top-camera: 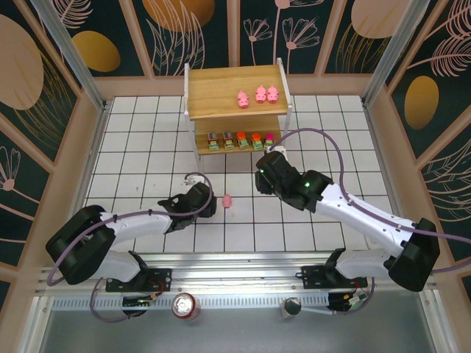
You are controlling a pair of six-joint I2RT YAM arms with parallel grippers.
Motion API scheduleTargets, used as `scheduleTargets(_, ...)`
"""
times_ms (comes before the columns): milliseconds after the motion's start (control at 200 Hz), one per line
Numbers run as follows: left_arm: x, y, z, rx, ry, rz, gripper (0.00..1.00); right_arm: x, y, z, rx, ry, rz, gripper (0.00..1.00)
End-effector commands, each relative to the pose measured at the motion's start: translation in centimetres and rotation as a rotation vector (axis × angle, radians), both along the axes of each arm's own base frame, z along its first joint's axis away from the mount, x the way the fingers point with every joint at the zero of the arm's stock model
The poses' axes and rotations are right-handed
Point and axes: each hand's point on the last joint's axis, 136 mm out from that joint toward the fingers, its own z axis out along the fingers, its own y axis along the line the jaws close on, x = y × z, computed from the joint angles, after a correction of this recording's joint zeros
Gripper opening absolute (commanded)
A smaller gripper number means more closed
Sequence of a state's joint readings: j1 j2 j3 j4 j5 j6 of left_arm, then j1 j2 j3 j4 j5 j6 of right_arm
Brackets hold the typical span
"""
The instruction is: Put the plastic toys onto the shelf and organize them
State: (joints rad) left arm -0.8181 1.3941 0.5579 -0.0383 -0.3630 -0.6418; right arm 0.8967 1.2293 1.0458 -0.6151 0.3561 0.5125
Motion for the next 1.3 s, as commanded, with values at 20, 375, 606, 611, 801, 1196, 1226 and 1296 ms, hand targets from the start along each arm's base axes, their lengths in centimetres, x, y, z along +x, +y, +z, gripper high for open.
scheduleTargets(20,0.2,-0.4,0.0,-0.012,0.02,0.007,0.73,-0.2,0.1,0.2,0.042,-0.007,-0.013,0.43)
scheduleTargets(375,0.1,-0.7,0.3,-0.034,0.007,-0.002,0.68,-0.5,-0.2,0.0,0.044,-0.003,-0.017,0.43)
scheduleTargets(606,0.6,-0.4,2.7,-0.055,-0.062,0.014,0.69,-0.5,0.0,0.0,0.049,0.0,-0.013,0.43)
scheduleTargets(611,0.6,-0.4,2.7,-0.056,-0.064,0.014,0.69,-0.5,0.0,-0.1,0.047,0.0,-0.012,0.43)
scheduleTargets(801,0.6,-0.4,3.4,-0.065,-0.072,0.011,0.7,-0.5,0.0,0.0,0.049,-0.003,-0.015,0.43)
scheduleTargets(1196,0.0,-0.4,1.7,-0.042,-0.019,0.008,0.71,-0.6,-0.2,-0.2,0.048,-0.001,-0.017,0.43)
scheduleTargets(1226,0.0,-0.5,1.6,-0.041,-0.018,0.002,0.71,-0.7,-0.1,-0.3,0.048,0.0,-0.017,0.43)
scheduleTargets(1296,0.0,-0.9,1.5,-0.042,-0.011,-0.009,0.71,-0.6,-0.2,-0.3,0.049,-0.001,-0.018,0.43)
